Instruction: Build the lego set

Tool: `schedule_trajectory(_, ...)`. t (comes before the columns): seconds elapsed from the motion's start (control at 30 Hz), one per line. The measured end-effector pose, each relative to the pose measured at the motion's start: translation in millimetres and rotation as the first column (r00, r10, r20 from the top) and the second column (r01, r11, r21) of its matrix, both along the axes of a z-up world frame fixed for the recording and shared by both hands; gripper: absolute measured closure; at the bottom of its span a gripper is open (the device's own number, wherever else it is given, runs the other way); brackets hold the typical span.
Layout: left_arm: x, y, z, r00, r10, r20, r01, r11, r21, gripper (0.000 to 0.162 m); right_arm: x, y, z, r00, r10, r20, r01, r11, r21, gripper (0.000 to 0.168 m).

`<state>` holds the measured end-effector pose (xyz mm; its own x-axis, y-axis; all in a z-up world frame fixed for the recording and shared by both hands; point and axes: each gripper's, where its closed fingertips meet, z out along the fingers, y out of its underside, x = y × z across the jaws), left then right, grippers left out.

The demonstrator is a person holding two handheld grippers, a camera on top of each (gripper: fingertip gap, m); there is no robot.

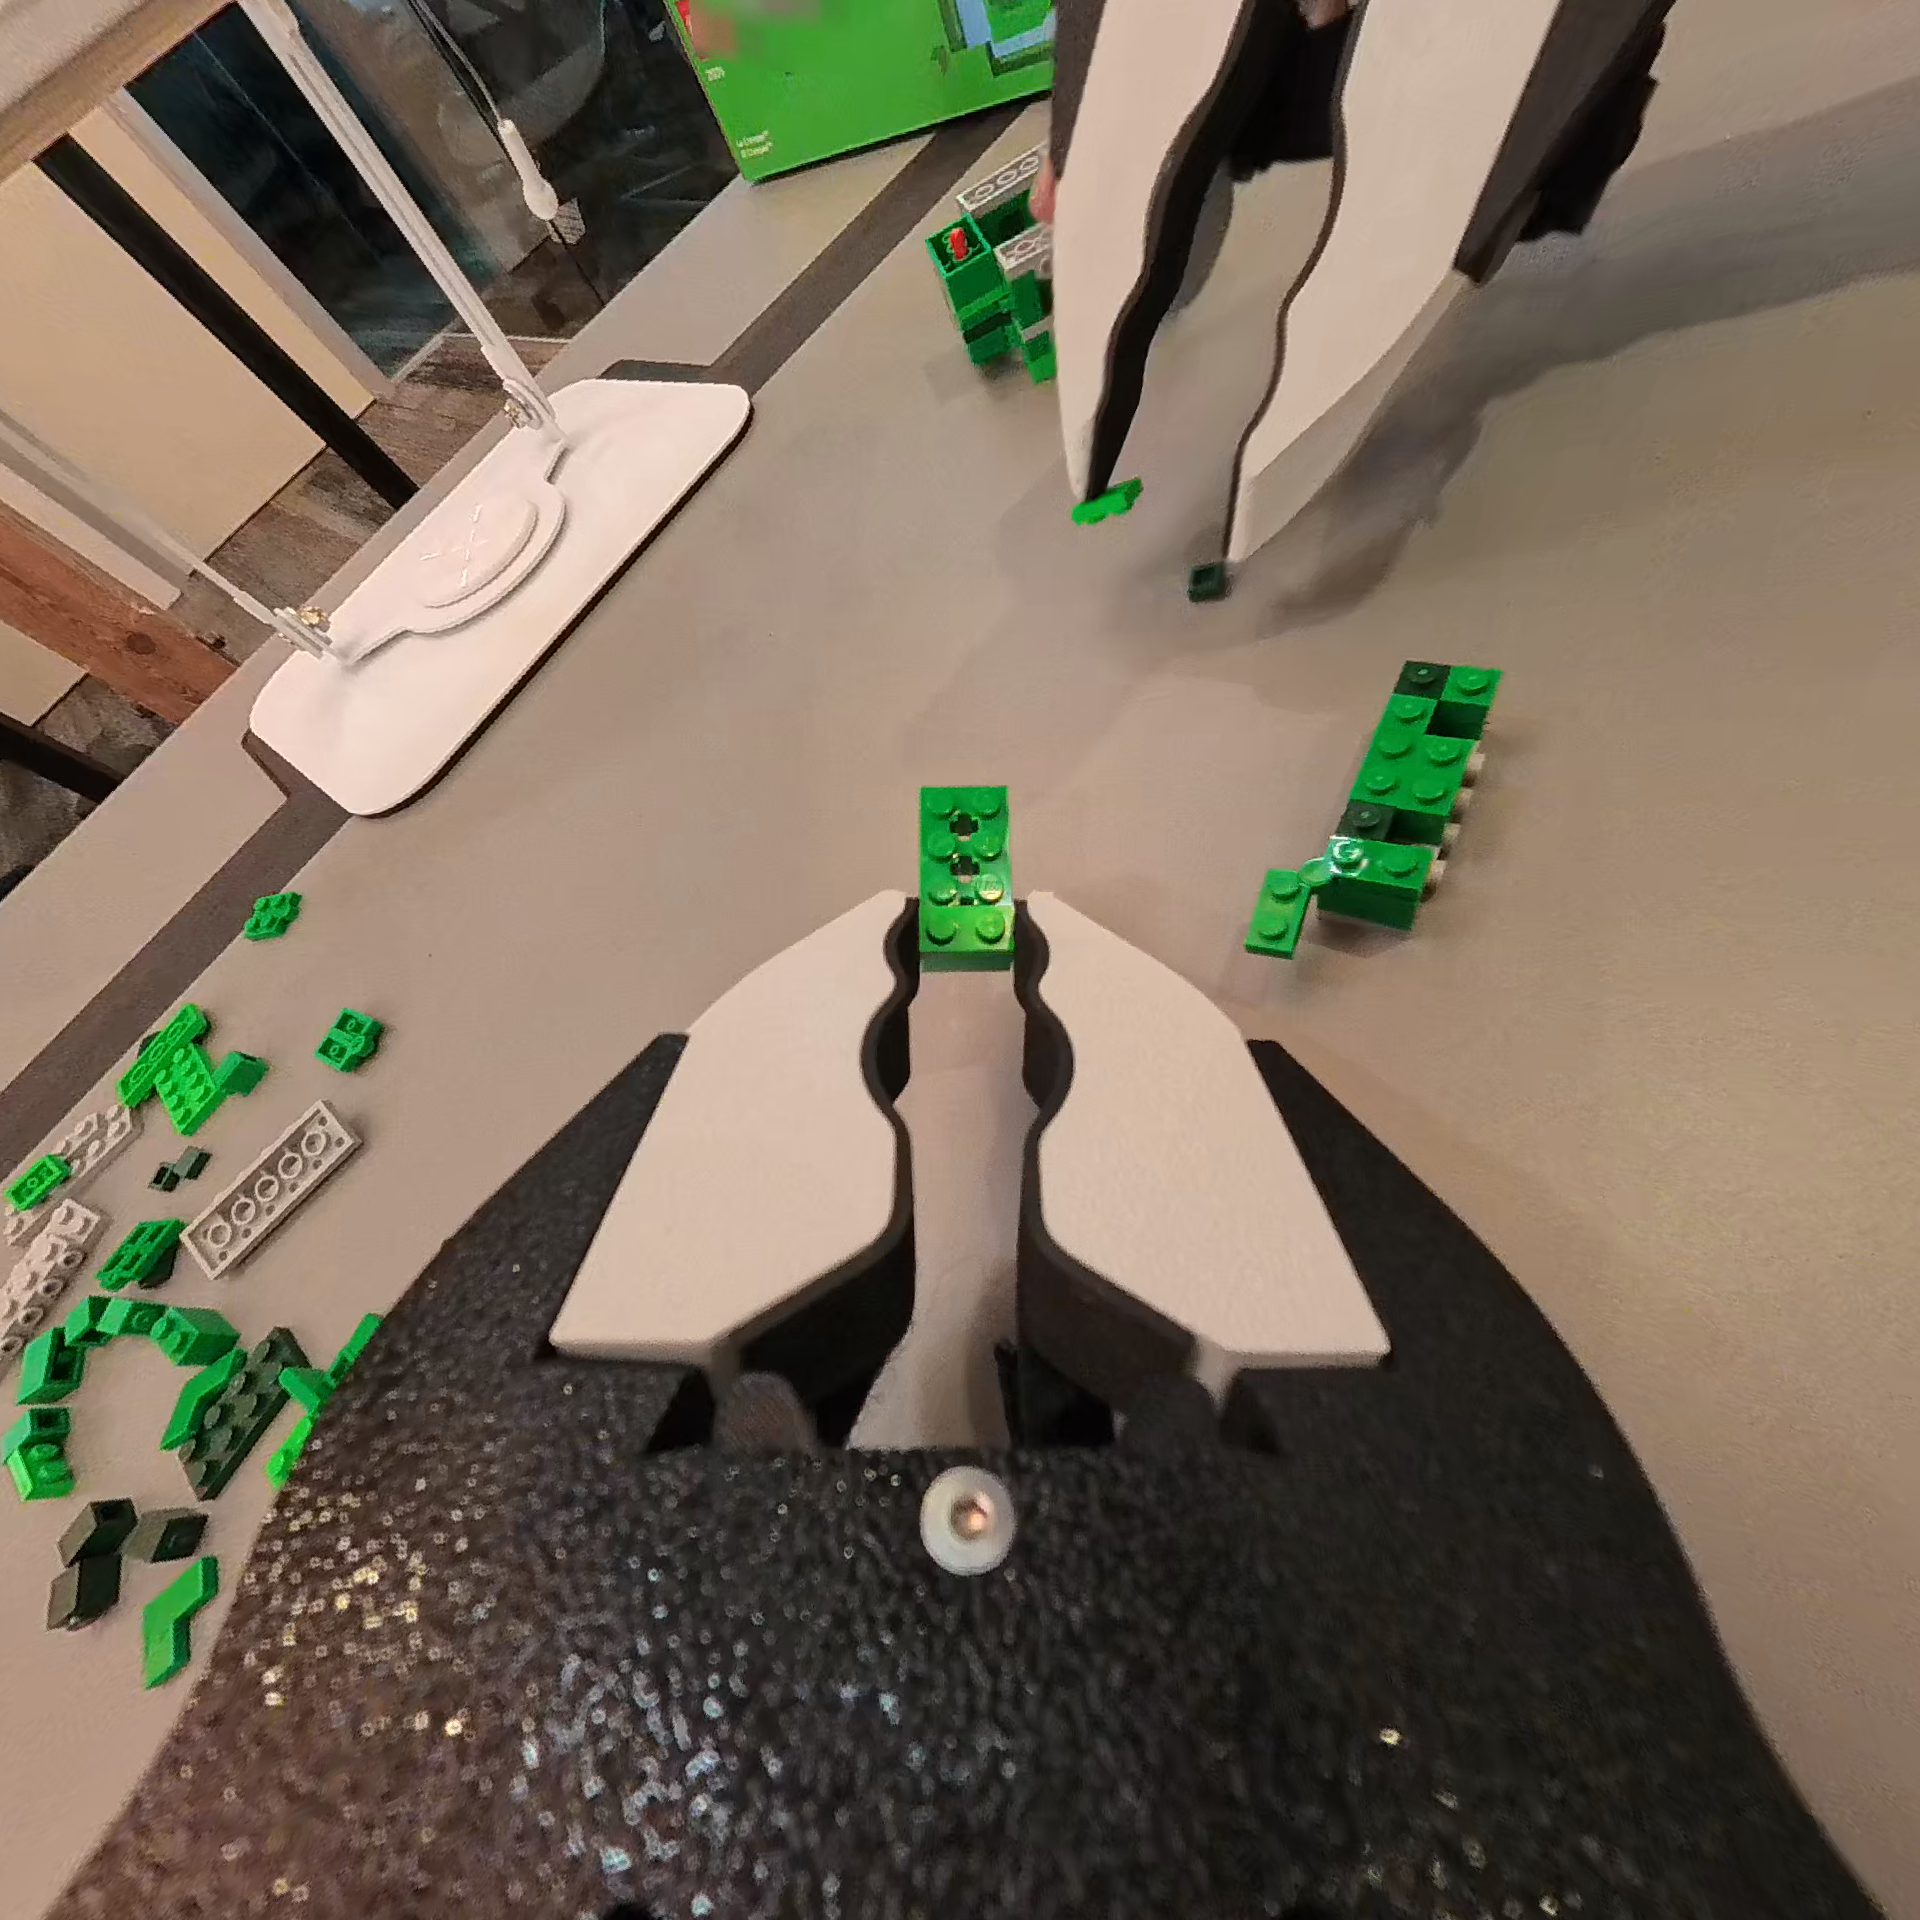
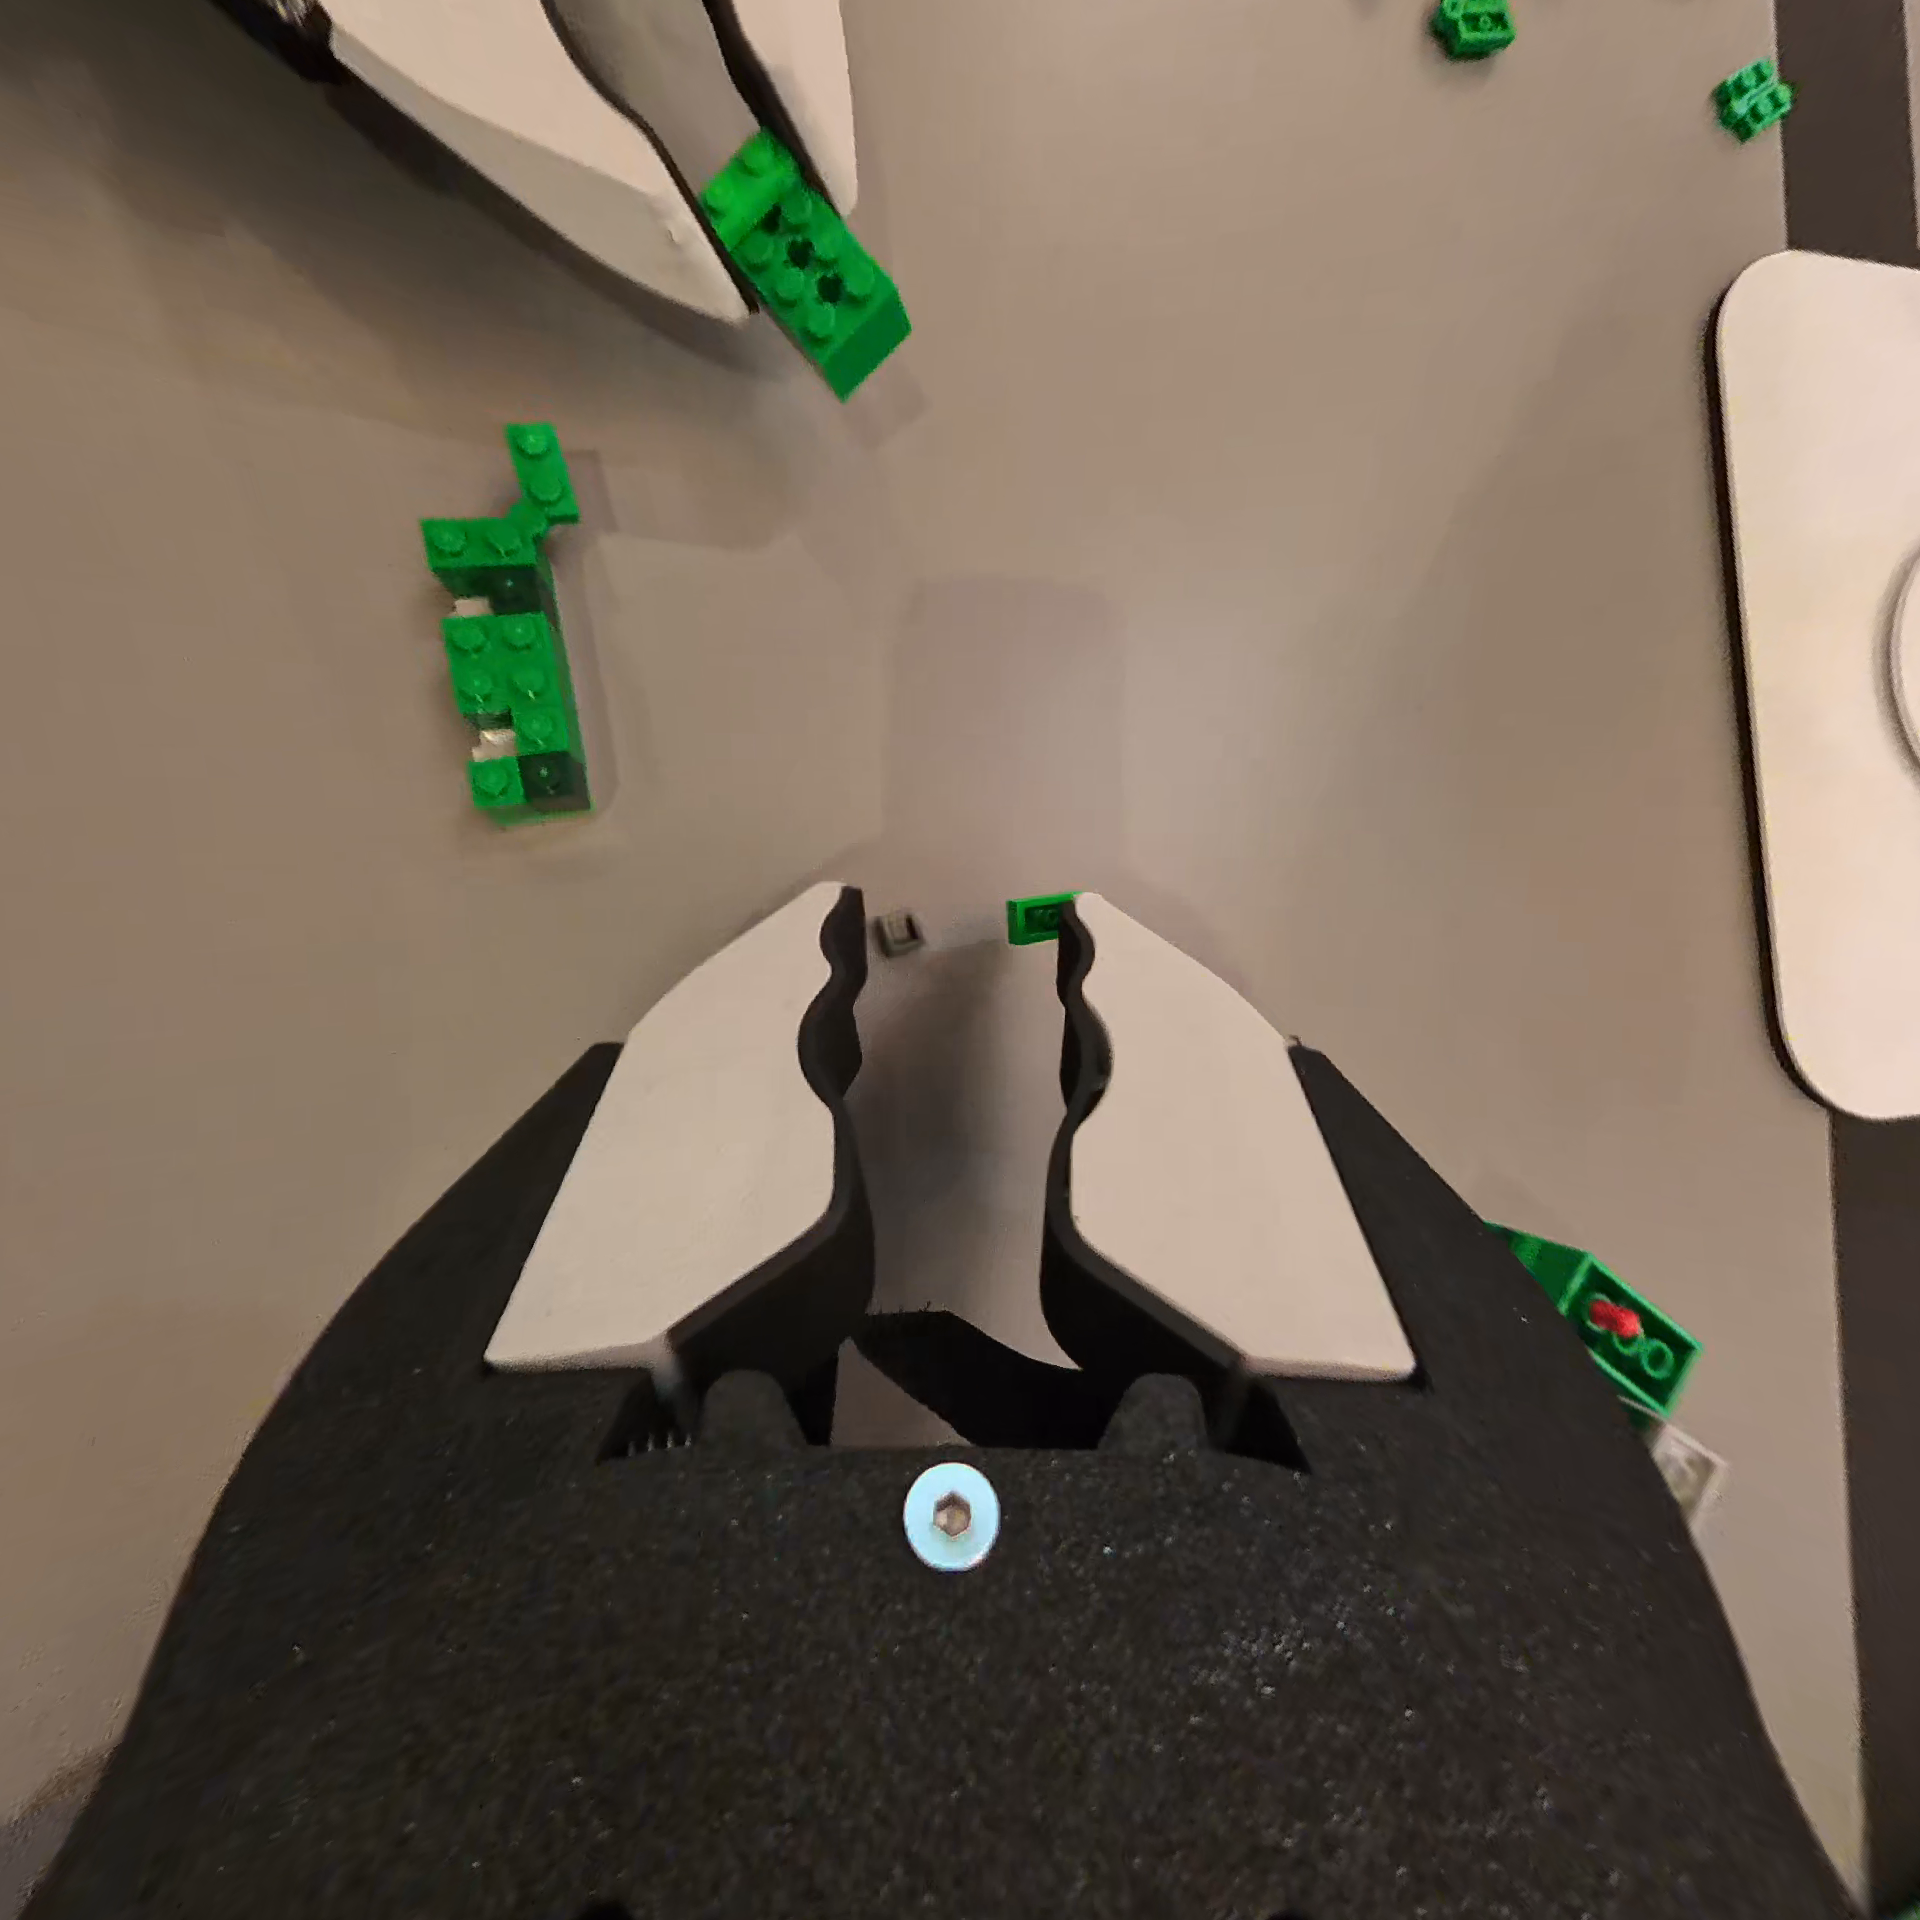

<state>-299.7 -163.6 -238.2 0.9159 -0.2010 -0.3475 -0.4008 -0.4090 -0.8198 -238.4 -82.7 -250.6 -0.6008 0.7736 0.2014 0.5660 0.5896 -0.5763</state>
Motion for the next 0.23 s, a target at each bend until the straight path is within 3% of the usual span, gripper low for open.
schedule_trajectory(0.1, 0.3, 0.0, -0.7, 1.000, -0.003, 0.000, 0.003, 1.000, -0.005, 0.145, 3.7, 5.9, -1.6, 1.000, -0.001, 0.028, 0.000, 1.000, 0.024, 0.134)
schedule_trajectory(0.23, 0.9, -0.2, -1.1, 1.000, -0.007, -0.004, 0.007, 1.000, -0.007, 0.146, 9.0, -6.1, 4.1, 0.994, -0.036, 0.103, 0.056, 0.977, -0.204, 0.141)
